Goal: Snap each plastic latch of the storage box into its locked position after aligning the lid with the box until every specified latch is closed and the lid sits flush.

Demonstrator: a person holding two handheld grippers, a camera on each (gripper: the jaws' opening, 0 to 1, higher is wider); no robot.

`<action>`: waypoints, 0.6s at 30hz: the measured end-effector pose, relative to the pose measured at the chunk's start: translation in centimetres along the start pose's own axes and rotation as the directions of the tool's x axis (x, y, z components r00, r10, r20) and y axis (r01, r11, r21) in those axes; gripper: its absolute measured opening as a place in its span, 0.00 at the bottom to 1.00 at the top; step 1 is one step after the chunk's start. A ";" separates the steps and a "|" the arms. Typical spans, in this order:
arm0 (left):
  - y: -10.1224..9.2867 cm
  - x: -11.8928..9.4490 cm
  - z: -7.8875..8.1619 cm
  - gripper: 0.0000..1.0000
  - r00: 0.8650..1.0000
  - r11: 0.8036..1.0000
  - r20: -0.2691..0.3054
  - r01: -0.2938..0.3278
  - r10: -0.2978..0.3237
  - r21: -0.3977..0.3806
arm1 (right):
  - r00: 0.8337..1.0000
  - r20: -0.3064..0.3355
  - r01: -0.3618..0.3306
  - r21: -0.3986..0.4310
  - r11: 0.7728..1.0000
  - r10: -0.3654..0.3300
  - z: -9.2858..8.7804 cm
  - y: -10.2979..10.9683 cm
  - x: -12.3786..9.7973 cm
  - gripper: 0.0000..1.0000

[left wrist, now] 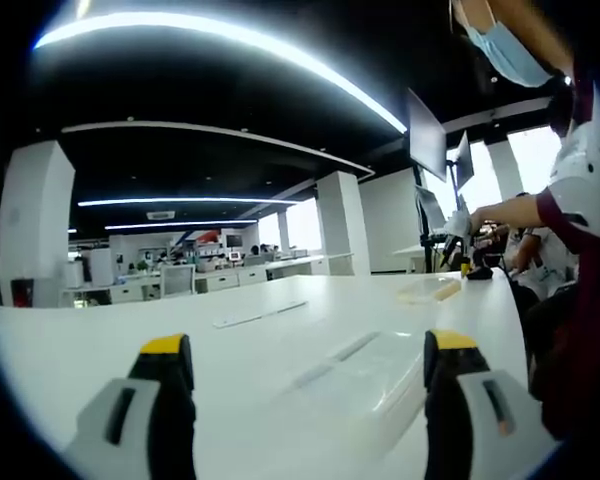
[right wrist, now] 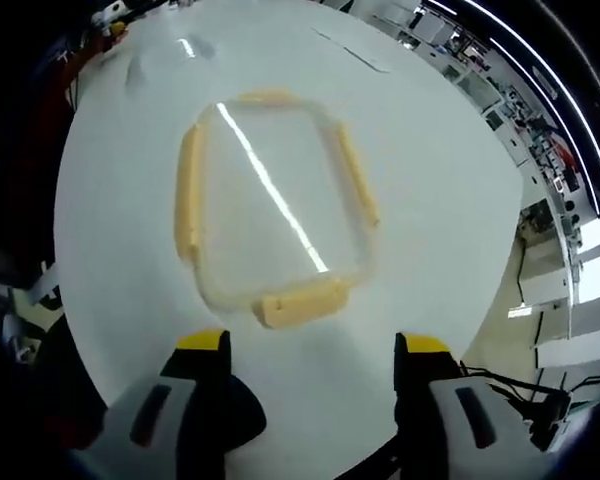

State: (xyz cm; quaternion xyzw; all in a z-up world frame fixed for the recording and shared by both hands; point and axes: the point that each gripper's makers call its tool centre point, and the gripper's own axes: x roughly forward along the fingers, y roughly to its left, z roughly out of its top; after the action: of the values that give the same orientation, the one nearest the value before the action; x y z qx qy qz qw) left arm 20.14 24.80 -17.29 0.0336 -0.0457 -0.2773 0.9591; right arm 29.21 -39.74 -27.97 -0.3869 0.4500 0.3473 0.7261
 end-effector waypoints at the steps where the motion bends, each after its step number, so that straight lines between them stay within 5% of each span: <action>1: 0.0 0.0 0.0 0.96 1.000 1.000 -0.001 0.000 0.000 0.002 | 1.000 -0.004 -0.003 -0.002 1.000 0.003 0.0 0.0 0.1 0.65; 18: 0.0 0.1 -0.1 0.95 1.000 1.000 -0.009 0.002 -0.001 0.011 | 0.999 -0.020 -0.044 -0.011 0.999 0.044 0.3 0.2 0.5 0.58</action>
State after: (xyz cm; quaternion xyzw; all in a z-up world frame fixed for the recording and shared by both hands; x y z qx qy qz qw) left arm 20.24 24.71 -17.35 0.0404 -0.0429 -0.2776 0.9589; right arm 29.28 -39.33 -28.42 -0.3844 0.4635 0.3620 0.7116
